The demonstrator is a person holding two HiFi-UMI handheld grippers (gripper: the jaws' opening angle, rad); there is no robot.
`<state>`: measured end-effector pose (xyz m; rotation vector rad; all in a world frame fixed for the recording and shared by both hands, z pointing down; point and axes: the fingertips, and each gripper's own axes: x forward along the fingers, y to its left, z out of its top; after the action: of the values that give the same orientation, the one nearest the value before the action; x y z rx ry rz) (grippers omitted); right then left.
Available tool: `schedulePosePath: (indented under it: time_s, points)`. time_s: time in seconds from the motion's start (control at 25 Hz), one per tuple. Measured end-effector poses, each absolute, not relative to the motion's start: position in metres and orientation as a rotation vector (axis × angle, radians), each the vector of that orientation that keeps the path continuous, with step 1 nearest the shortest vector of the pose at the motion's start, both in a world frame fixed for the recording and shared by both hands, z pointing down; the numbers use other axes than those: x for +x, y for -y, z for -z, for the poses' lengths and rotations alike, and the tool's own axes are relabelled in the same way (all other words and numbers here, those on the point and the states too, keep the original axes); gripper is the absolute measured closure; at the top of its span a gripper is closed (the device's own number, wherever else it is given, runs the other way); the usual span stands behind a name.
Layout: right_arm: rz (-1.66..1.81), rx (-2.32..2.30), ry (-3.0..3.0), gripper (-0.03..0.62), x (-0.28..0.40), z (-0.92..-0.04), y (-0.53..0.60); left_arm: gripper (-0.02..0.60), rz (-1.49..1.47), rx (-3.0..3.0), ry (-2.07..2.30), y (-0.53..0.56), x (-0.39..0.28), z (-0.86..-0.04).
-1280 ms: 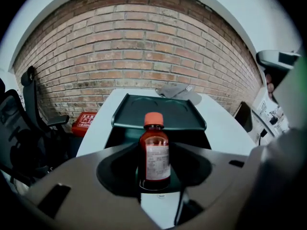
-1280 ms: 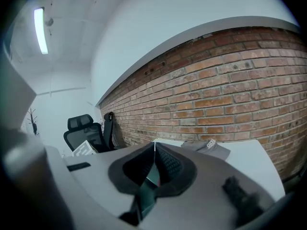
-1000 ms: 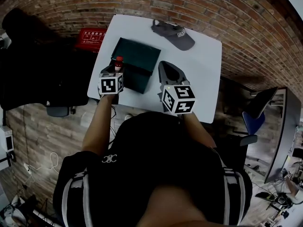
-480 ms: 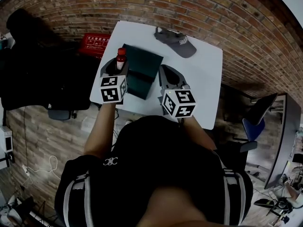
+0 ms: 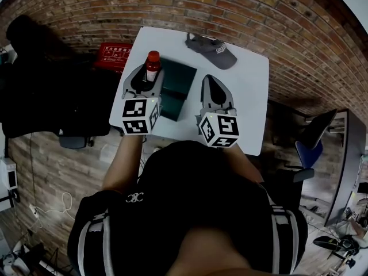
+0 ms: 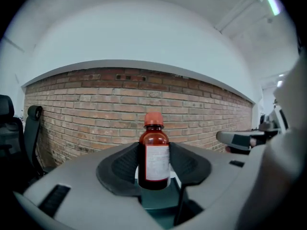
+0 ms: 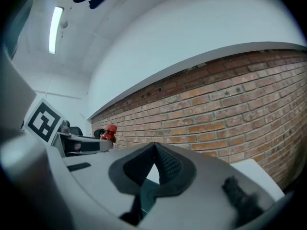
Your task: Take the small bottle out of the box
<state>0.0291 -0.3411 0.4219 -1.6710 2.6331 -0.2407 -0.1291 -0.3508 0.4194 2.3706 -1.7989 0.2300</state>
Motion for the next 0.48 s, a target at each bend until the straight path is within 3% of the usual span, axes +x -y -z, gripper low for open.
schedulePosePath:
  time_s: [0.48]
  points:
    - [0.213,-1.762,-2.600,0.565,0.046,-0.423,0.341,0.376,-0.162,2.536,1.701,0.331,-0.076,-0.404]
